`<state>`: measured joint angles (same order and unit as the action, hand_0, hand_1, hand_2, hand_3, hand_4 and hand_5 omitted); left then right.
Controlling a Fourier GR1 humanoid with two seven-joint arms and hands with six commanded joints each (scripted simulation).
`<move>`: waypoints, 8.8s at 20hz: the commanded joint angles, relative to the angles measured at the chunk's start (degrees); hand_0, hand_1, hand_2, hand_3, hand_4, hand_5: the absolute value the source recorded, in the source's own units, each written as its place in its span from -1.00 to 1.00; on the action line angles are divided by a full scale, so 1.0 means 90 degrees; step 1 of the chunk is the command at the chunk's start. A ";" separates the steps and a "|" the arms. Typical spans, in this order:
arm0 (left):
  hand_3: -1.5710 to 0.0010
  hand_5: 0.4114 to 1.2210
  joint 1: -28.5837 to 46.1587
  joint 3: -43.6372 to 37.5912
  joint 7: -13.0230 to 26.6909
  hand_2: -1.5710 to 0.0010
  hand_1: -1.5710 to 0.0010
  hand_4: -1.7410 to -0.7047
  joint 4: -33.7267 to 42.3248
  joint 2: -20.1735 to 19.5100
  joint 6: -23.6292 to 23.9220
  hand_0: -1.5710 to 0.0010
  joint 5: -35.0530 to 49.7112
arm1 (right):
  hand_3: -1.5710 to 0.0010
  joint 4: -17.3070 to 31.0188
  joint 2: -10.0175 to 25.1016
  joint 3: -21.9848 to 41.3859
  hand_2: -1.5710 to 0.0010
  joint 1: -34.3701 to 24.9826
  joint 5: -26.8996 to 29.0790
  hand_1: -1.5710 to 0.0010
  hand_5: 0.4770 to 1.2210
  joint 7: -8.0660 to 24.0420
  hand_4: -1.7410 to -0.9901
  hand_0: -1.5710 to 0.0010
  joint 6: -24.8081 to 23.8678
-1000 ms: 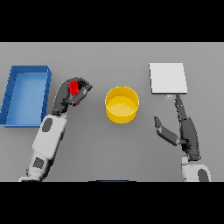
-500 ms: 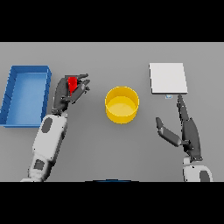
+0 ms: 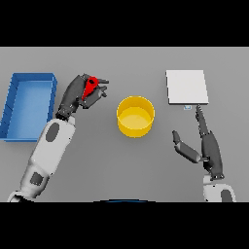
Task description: Pick up the red beaker and tilt it to pour out 1 green nut into yellow bowl. Pick up the yellow bowl and place it on the metallic measuring scale.
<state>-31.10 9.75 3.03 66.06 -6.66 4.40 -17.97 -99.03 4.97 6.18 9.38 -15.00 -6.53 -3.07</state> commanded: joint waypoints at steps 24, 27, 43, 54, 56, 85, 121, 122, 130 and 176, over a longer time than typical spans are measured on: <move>-0.70 0.99 -0.2678 0.3852 0.0902 -1.00 -1.00 -0.94 -0.1002 -0.1107 -0.1839 -1.00 -0.3665 | 1.00 -0.0099 -0.0194 -0.0035 1.00 0.0042 0.0315 1.00 -0.48 0.0060 0.19 1.00 0.0087; -0.85 0.99 -0.3062 0.4354 0.0558 -1.00 -1.00 -0.96 -0.1115 -0.1104 -0.2188 -1.00 -0.3942 | 1.00 -0.0116 -0.0282 -0.0058 1.00 0.0049 0.0454 1.00 -0.53 0.0137 0.19 1.00 0.0106; -1.00 1.00 -0.4522 0.6431 -0.0149 -1.00 -1.00 -0.99 -0.2215 -0.0817 -0.2831 -1.00 -0.5188 | 1.00 -0.0004 -0.0303 -0.0025 1.00 0.0023 0.0036 1.00 -0.72 0.0144 0.37 1.00 -0.0216; -1.00 1.00 -0.5618 0.6911 -0.0955 -1.00 -1.00 -0.98 -0.2461 -0.1046 -0.2660 -1.00 -0.5255 | 1.00 0.0097 -0.0354 0.0064 1.00 -0.0044 -0.0175 1.00 -0.69 0.0043 0.42 1.00 -0.0333; -0.92 1.00 -0.5980 0.6690 -0.0905 -0.78 -1.00 -0.87 -0.2652 -0.1248 -0.2515 -1.00 -0.5137 | 1.00 0.0075 -0.0325 0.0057 1.00 -0.0048 -0.0145 1.00 -0.69 0.0017 0.44 1.00 -0.0294; -0.85 1.00 -0.0973 0.1689 0.3388 -1.00 -1.00 -1.00 -0.0201 -0.4384 0.1752 -1.00 0.1571 | 1.00 0.0225 -0.0005 0.0030 1.00 -0.0229 0.0123 1.00 -0.51 -0.0124 0.41 1.00 0.0136; 0.99 -0.28 0.0020 0.2718 0.3036 0.99 0.99 0.84 0.0729 -0.4955 0.1470 0.98 0.3406 | 1.00 0.0241 0.0817 0.0622 1.00 -0.1011 -0.0760 1.00 -0.38 0.0025 0.35 1.00 0.0853; 0.99 -0.27 0.0021 0.2737 0.3079 0.99 0.99 0.84 0.0790 -0.4947 0.1482 0.99 0.3410 | 1.00 0.0256 0.0955 0.0725 1.00 -0.1184 -0.0937 1.00 -0.40 0.0178 0.30 1.00 0.0978; 1.00 -0.24 -0.0039 0.2753 0.3104 1.00 1.00 0.83 0.0847 -0.4964 0.1437 1.00 0.3438 | 1.00 0.0940 0.1926 0.1814 1.00 -0.2812 -0.2615 1.00 -0.50 0.0210 0.26 1.00 0.1790; 1.00 -0.23 -0.0031 0.2715 0.3072 1.00 1.00 0.81 0.0871 -0.5119 0.1383 1.00 0.3459 | -0.52 0.2920 0.1945 0.3438 -0.87 -0.5074 -0.3112 -0.94 0.97 -0.0146 -0.96 -0.94 0.4113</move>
<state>-31.36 34.19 30.71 73.90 -52.72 16.84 13.16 -72.76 22.51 37.09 -36.32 -42.95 -7.78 33.90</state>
